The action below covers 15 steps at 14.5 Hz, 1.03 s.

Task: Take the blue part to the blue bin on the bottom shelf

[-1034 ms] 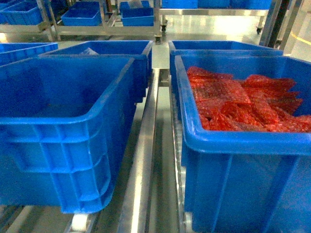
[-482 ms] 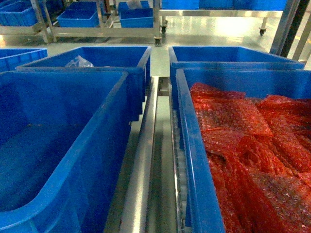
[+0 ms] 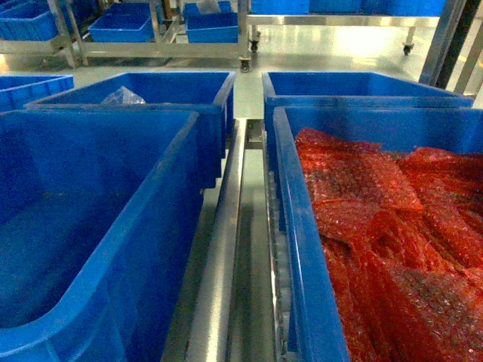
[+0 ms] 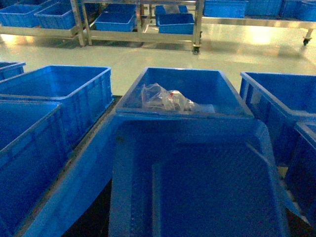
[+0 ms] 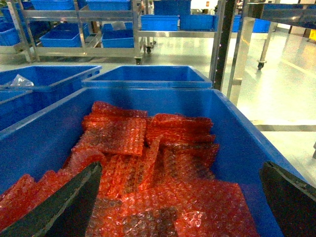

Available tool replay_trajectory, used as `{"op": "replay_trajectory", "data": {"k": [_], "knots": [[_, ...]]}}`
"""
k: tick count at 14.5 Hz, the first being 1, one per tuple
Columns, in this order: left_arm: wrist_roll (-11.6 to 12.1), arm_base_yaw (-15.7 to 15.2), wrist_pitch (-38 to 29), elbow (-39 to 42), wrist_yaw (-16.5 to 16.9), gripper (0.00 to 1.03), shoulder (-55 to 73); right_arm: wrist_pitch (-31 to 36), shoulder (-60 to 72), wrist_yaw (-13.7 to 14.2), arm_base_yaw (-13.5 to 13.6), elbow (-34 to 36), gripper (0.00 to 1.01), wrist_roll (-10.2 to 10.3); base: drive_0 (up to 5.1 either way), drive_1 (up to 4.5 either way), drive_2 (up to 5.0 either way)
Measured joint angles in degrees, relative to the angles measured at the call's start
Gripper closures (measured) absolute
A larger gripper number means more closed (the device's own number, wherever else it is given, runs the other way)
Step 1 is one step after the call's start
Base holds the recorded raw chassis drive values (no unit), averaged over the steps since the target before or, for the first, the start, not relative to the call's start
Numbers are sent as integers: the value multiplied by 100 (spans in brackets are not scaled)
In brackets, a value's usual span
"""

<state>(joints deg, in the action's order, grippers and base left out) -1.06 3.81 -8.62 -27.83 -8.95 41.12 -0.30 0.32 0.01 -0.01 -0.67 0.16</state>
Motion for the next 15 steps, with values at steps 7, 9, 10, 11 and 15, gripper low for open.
{"op": "replay_trajectory", "data": {"k": [7,9,10,11,15], "knots": [[0,0,0,0,0,60,0,-2,0,0,0,0,3,0,0,0,0],[0,0,0,0,0,60,0,-2,0,0,0,0,3,0,0,0,0],[0,0,0,0,0,60,0,-2,0,0,0,0,3,0,0,0,0],[0,0,0,0,0,60,0,-2,0,0,0,0,3,0,0,0,0],[0,0,0,0,0,60,0,0,0,0,0,0,3,0,0,0,0]]}}
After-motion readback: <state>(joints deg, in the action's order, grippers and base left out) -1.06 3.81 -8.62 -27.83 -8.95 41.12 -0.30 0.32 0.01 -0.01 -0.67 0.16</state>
